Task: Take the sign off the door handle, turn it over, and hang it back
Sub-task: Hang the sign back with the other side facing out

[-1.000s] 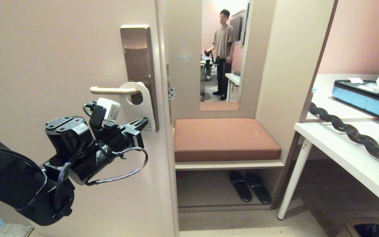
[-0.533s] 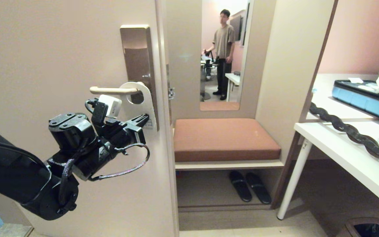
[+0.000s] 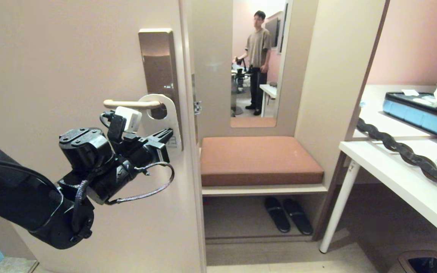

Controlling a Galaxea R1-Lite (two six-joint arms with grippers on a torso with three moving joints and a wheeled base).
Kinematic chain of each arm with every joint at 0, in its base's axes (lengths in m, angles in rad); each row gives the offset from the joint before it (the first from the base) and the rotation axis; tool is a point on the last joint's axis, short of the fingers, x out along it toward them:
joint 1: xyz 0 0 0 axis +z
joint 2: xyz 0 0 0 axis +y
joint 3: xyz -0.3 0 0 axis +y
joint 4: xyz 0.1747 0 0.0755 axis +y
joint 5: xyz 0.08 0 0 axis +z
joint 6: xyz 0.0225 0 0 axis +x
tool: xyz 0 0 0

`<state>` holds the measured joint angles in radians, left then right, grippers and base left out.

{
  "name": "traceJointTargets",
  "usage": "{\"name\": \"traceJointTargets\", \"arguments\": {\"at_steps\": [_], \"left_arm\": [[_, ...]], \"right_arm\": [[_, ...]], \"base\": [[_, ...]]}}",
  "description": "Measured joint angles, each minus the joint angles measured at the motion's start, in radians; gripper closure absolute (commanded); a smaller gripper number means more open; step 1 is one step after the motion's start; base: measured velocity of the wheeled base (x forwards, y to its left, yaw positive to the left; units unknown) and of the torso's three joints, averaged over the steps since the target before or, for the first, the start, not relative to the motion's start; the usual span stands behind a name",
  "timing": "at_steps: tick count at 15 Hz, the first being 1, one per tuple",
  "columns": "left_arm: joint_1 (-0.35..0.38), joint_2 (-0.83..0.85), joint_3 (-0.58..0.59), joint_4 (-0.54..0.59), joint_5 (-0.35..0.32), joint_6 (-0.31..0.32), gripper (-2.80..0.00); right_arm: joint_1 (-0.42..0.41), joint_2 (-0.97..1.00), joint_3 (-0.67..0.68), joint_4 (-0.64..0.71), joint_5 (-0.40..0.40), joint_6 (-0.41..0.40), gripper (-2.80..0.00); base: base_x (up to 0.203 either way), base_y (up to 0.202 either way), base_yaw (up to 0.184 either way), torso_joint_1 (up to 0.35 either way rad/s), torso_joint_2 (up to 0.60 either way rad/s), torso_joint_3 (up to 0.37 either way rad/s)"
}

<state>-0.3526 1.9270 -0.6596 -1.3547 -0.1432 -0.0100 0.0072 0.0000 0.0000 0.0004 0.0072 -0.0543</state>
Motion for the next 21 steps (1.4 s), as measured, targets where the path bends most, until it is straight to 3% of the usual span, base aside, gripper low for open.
{"name": "traceJointTargets", "arguments": {"at_steps": [6, 11, 16, 21], "left_arm": [[-0.007, -0.007, 0.022, -0.001, -0.001, 0.008, 0.00], [-0.014, -0.043, 0.112, -0.006, -0.001, 0.009, 0.00], [-0.012, -0.068, 0.198, -0.110, -0.001, 0.009, 0.00], [-0.010, -0.111, 0.278, -0.123, 0.000, 0.011, 0.00]], "right_arm": [[0.000, 0.000, 0.000, 0.000, 0.000, 0.000, 0.00], [0.000, 0.000, 0.000, 0.000, 0.000, 0.000, 0.00], [0.000, 0.000, 0.000, 0.000, 0.000, 0.000, 0.00], [0.000, 0.000, 0.000, 0.000, 0.000, 0.000, 0.00]], "base": [[0.000, 0.000, 0.000, 0.000, 0.00, 0.000], [0.000, 0.000, 0.000, 0.000, 0.00, 0.000], [0.000, 0.000, 0.000, 0.000, 0.00, 0.000], [0.000, 0.000, 0.000, 0.000, 0.00, 0.000]]}}
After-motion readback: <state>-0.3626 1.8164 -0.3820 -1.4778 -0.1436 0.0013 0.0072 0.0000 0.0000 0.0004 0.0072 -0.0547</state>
